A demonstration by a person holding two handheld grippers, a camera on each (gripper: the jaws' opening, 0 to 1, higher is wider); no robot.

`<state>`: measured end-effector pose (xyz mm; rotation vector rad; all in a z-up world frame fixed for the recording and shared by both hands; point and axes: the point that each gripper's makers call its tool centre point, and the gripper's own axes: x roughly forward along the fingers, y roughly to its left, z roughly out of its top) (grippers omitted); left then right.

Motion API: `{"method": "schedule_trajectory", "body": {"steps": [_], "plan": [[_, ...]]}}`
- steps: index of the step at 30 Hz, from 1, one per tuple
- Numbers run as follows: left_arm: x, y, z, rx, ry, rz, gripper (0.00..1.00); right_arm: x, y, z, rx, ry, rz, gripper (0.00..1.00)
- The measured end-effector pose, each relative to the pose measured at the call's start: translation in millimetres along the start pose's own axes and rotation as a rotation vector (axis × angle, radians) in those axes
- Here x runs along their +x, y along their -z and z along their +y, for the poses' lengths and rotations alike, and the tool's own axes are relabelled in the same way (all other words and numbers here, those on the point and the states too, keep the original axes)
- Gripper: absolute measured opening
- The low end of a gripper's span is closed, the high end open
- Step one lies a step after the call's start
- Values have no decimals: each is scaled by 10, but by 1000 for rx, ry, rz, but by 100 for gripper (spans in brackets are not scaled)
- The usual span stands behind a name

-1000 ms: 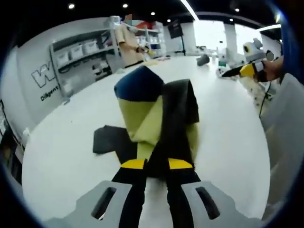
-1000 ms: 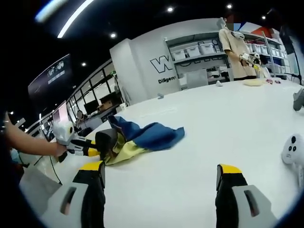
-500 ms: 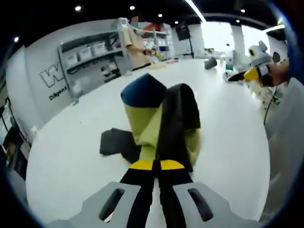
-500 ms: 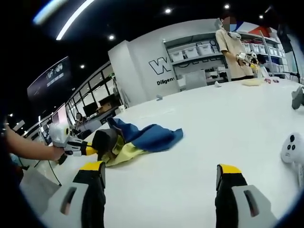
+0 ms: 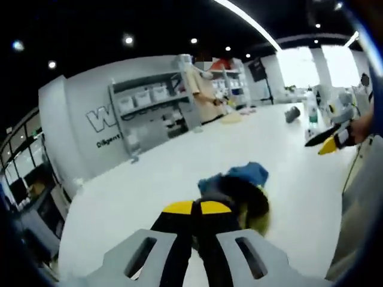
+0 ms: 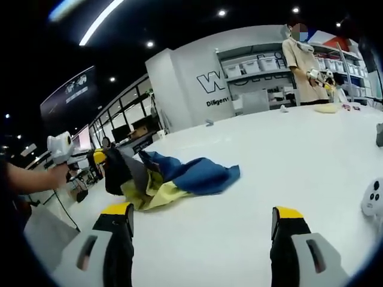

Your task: Fold the garment on the visible template until the final outline fits inside the template.

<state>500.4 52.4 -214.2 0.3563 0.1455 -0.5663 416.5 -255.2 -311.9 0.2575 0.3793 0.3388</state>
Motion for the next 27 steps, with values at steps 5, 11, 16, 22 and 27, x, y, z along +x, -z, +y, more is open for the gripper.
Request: {"method": "schedule_trajectory", "body": {"steps": [5, 11, 16, 22, 27], "plan": [[3, -421, 241, 44, -42, -89, 0, 5, -15, 19, -5, -6, -6, 95], [44, -787, 214, 43, -44, -172, 0, -6, -11, -2, 5, 1, -9, 95], [103, -1116, 138, 14, -34, -254, 0, -22, -17, -24, 10, 5, -12, 95], [108, -1172, 170, -55, -25, -307, 0, -21, 7, -14, 6, 0, -7, 95], [-152, -832, 261, -134, -115, -265, 0, 3, 52, 23, -2, -10, 8, 94]]}}
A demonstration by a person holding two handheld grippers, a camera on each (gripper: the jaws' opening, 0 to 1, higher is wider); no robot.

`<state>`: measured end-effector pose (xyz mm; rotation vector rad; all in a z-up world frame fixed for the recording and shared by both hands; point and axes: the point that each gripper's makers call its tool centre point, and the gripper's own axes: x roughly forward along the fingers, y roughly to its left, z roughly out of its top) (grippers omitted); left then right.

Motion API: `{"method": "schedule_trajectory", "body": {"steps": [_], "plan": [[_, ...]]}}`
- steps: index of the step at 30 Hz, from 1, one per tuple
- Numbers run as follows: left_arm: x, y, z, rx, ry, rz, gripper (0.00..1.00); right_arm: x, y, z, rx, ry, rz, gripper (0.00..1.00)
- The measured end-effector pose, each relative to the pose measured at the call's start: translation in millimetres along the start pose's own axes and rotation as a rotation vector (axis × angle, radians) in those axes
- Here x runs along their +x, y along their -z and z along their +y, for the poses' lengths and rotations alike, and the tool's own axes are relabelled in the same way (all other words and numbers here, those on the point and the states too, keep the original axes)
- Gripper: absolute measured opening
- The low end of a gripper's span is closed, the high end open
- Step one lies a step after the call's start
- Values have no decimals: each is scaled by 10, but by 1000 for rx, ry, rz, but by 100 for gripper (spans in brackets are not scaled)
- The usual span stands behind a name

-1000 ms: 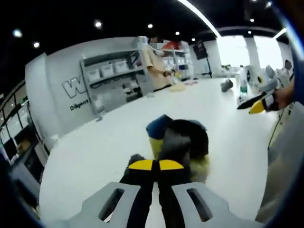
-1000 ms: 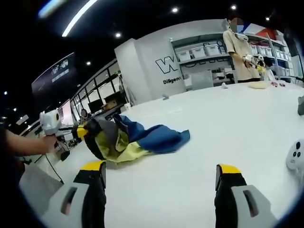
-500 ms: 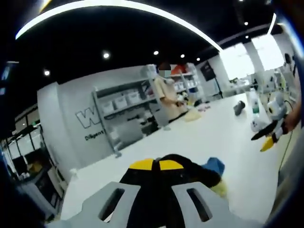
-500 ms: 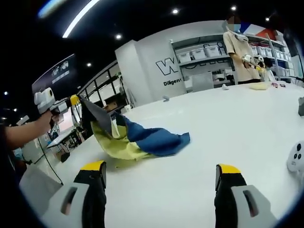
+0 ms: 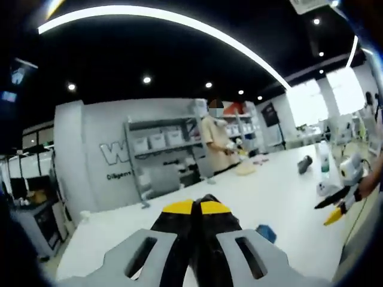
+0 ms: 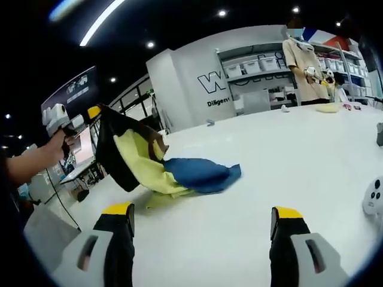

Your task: Fold the garment on the visible template until the final outline fits inside the template.

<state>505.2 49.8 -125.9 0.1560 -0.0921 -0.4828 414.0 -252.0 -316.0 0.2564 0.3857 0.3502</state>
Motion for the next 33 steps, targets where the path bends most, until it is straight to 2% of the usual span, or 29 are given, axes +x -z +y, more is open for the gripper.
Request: {"method": "schedule_trajectory", "body": {"steps": [3, 7, 8, 14, 16, 17, 20, 21, 25, 26, 29, 33], "plan": [[-304, 237, 146, -33, -83, 54, 0, 26, -1, 28, -6, -7, 6, 94], [-609, 453, 306, -67, -163, 104, 0, 71, -24, 64, -14, -19, 11, 94], [-697, 574, 386, -65, -184, 123, 0, 86, -36, 80, -21, -24, 13, 94], [-1061, 866, 630, -93, -308, 191, 0, 210, -71, 89, -46, -37, 19, 93], [-1124, 932, 654, -105, -327, 203, 0, 267, -113, 119, -60, -43, 19, 93], [-1166, 1000, 679, -102, -345, 227, 0, 311, -128, 142, -70, -50, 23, 92], [-1189, 1042, 694, -105, -351, 232, 0, 342, -141, 159, -77, -56, 24, 92], [-1237, 1121, 731, -110, -370, 248, 0, 413, -163, 192, -93, -67, 25, 91], [-1363, 1347, 846, -121, -420, 297, 0, 629, -226, 362, -192, -106, 49, 87], [-1393, 1342, 859, -124, -433, 317, 0, 693, -246, 418, -223, -114, 53, 85], [-1437, 1403, 873, -131, -445, 331, 0, 840, -292, 512, -292, -120, 63, 85], [-1480, 1500, 874, -142, -448, 348, 0, 1094, -397, 750, -414, -127, 54, 83]]}}
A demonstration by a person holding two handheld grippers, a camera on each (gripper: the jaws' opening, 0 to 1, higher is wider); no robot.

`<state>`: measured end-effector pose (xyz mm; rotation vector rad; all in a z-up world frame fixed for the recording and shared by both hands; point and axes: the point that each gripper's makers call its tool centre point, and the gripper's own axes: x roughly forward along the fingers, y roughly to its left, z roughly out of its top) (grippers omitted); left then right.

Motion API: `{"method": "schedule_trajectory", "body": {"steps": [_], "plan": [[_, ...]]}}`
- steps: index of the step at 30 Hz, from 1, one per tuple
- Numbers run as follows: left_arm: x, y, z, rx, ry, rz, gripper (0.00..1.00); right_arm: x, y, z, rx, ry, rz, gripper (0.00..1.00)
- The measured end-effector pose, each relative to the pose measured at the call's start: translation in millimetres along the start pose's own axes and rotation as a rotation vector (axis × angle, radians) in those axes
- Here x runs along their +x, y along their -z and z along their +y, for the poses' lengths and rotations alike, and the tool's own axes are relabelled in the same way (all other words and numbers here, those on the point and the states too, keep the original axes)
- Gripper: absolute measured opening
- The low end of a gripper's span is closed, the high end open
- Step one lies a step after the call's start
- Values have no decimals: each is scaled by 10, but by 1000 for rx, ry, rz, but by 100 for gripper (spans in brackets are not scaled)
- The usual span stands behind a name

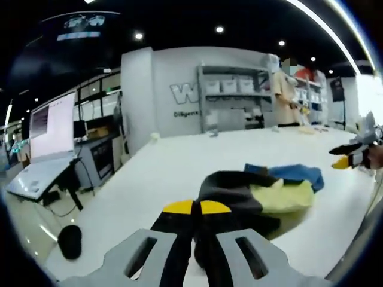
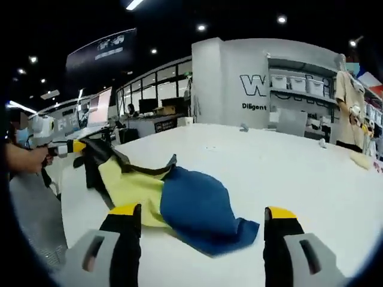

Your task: Fold the garment on the visible template until the final outline fits inside the template.

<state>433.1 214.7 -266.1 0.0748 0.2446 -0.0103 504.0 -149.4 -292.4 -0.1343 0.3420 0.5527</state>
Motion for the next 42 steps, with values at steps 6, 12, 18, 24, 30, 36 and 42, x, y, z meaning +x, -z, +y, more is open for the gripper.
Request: {"method": "schedule_trajectory", "body": {"steps": [6, 12, 18, 24, 30, 36, 42], "plan": [[-12, 14, -26, -17, -2, -2, 0, 467, 31, 181, -145, 24, 67, 85], [-11, 41, -22, -28, -3, 1, 0, 681, 31, 262, -235, 40, 79, 81], [3, 95, 8, -35, 1, 7, 0, 863, 119, 390, -349, 29, 110, 73], [1, 96, -19, -34, 10, 10, 0, 900, 165, 476, -452, 43, 141, 65], [9, 93, -28, -33, 18, 8, 0, 958, 189, 427, -617, 69, 151, 50], [32, 88, -26, -37, 19, 4, 0, 942, 158, 233, -638, 106, 171, 43], [54, 108, -22, -43, 19, 4, 0, 875, 61, 109, -605, 116, 151, 25]]}}
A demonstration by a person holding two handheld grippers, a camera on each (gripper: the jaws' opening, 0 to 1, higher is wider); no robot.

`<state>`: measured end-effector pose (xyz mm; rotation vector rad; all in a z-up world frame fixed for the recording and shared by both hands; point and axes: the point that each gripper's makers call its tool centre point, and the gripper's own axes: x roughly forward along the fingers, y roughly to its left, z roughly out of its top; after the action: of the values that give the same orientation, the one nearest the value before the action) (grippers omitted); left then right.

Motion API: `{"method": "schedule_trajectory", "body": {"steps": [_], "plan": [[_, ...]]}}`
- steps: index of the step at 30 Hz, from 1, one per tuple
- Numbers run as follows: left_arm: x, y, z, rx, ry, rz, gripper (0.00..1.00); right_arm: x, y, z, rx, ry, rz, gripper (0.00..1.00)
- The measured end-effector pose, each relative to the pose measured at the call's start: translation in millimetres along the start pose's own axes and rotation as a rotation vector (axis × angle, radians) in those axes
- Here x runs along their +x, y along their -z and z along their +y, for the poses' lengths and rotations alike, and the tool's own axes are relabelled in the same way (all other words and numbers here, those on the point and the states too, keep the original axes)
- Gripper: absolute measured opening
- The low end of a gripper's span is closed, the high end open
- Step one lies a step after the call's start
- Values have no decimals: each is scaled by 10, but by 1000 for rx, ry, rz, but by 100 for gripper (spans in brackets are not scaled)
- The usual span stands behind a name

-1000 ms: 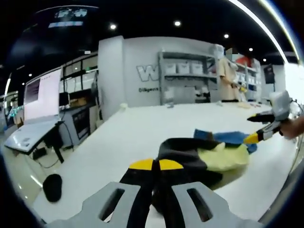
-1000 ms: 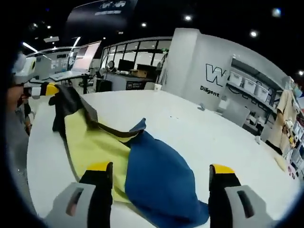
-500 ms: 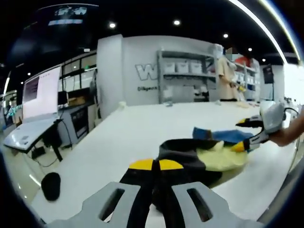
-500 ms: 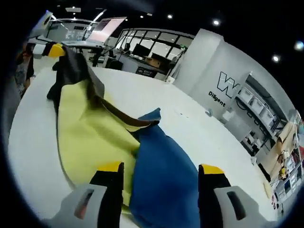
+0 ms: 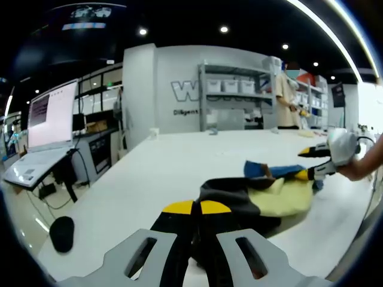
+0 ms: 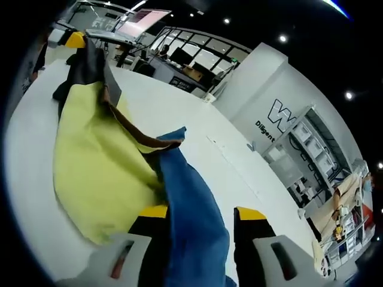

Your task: Fold the garment on the visible template until the final outline fits inside the template.

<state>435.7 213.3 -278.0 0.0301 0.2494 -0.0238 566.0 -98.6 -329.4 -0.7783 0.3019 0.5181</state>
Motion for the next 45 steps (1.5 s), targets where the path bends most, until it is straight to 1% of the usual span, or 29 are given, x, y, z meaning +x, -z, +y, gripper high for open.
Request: {"method": "schedule_trajectory", "body": {"steps": [1, 2, 3, 6, 8, 10, 12, 13, 14, 15, 16, 19, 20, 23, 25, 27, 29, 31, 33, 37, 41, 44, 45], "plan": [[12, 9, 4, -2, 0, 0, 0, -2, 28, -7, -3, -10, 11, 18], [20, 14, 8, -4, 0, 0, 0, -6, 40, -10, 5, -20, 11, 14], [30, 30, 17, -6, 0, 0, 0, -1, 57, -1, 31, -36, 11, 11], [34, 29, 11, -6, 0, 0, 0, -9, 60, -24, 52, -39, -1, 0], [35, 33, 15, -6, 1, 1, 0, -39, 17, -62, 95, -40, -33, 0], [41, 39, 24, -7, 1, 1, 0, -77, 12, -115, 98, -33, -39, 0], [51, 40, 28, -8, 2, 1, 0, -142, -29, -186, 123, -22, -63, 0], [57, 35, 30, -8, 2, -1, 0, -191, -66, -261, 150, -7, -88, 0], [61, 30, 33, -10, 1, -3, 0, -229, -87, -311, 165, -1, -99, 0], [63, 19, 31, -11, 2, -5, 0, -280, -116, -408, 196, 17, -118, 0], [64, 17, 31, -11, 2, -6, 0, -286, -118, -443, 206, 25, -122, 0], [86, -24, 15, -12, 4, -13, 0, -350, -132, -714, 299, 76, -173, 0], [103, -42, 11, -7, 4, -19, 0, -403, -132, -877, 340, 108, -187, 0], [113, -57, 11, -6, 5, -21, 0, -482, -166, -1005, 370, 132, -202, 0], [131, -64, 20, -5, 5, -23, 0, -581, -144, -1231, 444, 178, -223, 0], [141, -99, 16, 0, 7, -30, 0, -629, -109, -1340, 497, 194, -238, 0], [161, -93, 5, 4, 9, -32, 0, -690, -19, -1461, 544, 224, -239, 0], [168, -99, 7, 3, 8, -34, 0, -715, 27, -1500, 564, 237, -236, 0], [174, -117, 3, 2, 10, -37, 0, -785, 106, -1574, 608, 260, -232, 0], [173, -187, -43, 2, 19, -49, 0, -945, 310, -1715, 676, 306, -225, 0], [196, -232, -51, 10, 31, -66, 0, -1110, 466, -1833, 695, 350, -221, 0], [195, -272, -48, 11, 34, -74, 0, -1192, 558, -1898, 718, 369, -213, 0], [195, -296, -52, 12, 37, -79, 0, -1308, 611, -1958, 744, 389, -213, 0]]}}
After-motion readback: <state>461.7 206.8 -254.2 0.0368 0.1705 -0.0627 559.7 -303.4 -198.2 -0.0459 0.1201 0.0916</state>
